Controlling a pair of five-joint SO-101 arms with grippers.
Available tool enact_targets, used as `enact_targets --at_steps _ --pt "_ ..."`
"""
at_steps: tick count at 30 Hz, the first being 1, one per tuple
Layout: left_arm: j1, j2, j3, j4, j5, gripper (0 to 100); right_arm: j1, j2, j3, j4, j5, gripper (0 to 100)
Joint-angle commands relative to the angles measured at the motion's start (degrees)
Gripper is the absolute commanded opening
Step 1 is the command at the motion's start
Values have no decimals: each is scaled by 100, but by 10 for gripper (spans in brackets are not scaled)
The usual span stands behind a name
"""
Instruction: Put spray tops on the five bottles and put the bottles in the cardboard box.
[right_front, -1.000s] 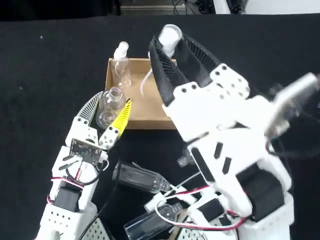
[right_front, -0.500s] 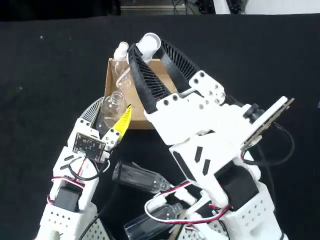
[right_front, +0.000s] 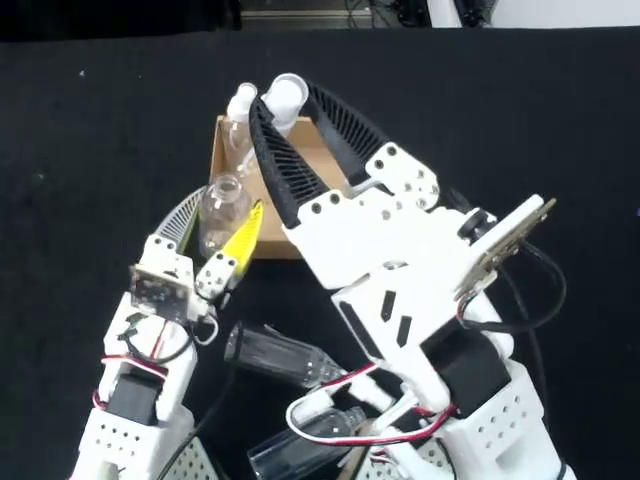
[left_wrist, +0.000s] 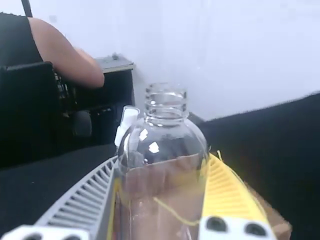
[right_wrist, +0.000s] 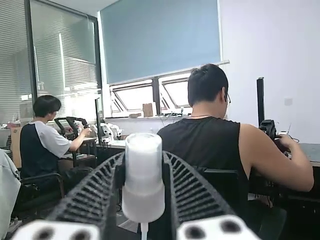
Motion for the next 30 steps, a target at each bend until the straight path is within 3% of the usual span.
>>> enact_targets --at_steps 1,6,30 --pt "22 -44 127 -220 352 127 -79 365 -84 -264 79 12" --pt "40 -44 127 -185 334 127 -53 716 -75 -712 79 11" --pt "22 0 127 -176 334 127 -308 198 127 -659 79 11"
